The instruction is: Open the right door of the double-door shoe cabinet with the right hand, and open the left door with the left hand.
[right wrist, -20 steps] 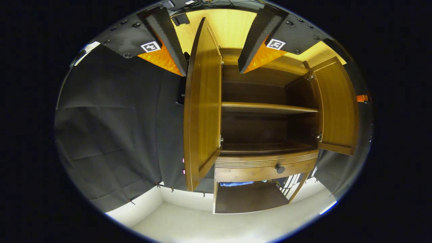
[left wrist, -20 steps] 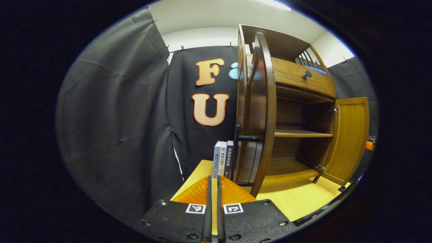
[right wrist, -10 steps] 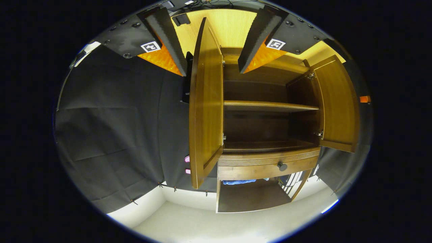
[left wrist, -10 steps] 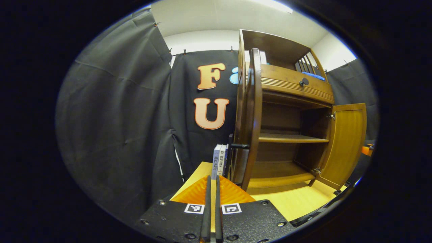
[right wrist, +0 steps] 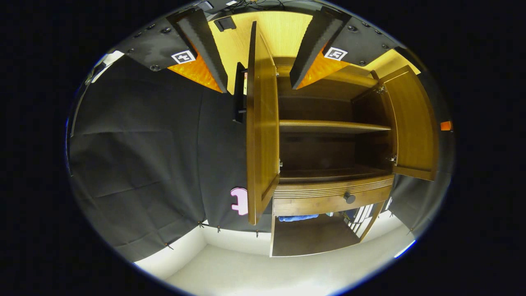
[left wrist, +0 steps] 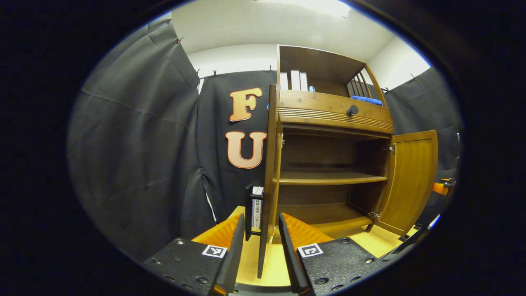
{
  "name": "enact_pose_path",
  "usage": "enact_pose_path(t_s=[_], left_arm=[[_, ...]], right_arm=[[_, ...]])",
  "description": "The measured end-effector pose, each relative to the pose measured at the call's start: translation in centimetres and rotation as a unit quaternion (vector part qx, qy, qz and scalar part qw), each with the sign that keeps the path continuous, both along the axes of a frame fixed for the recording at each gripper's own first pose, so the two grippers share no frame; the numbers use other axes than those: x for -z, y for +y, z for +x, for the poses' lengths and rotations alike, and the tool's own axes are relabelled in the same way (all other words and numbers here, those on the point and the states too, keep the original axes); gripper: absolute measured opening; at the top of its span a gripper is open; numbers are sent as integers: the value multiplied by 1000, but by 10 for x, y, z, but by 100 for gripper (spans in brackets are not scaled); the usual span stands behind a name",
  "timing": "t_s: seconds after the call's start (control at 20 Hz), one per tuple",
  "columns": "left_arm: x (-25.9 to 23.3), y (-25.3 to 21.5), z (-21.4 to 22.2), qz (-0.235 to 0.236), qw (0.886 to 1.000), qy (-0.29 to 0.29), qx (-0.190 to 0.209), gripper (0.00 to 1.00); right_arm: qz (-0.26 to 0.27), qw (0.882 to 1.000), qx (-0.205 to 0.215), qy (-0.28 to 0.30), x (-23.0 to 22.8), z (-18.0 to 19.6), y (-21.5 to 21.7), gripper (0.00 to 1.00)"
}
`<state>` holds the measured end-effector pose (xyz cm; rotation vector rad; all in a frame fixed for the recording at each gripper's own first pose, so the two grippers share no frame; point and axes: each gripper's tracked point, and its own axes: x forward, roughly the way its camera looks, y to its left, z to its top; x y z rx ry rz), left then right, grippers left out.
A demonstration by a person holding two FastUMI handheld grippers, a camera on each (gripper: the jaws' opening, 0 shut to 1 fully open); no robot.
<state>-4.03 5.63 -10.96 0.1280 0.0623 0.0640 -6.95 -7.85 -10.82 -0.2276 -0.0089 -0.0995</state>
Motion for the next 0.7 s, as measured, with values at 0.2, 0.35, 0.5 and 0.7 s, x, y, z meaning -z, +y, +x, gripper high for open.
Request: enact_pose_path(t_s=[0.2, 0.35, 0.5, 0.7], left_arm=[[-7, -11, -3, -18, 1000, -7, 8, 66], [-14, -17, -5, -23, 1000, -17, 13, 77], [-19, -17, -6, -19, 999, -25, 8, 94], [-23, -20, -7, -15, 999, -32, 8, 92]], right_arm=[[-1, 1000, -1, -3, -4, -5, -2, 98], [-1, 1000, 1, -8, -7, -8, -5, 98], [1, 1000, 3, -7, -7, -7, -8, 98], [7, 1000, 3, -4, -5, -6, -11, 98]])
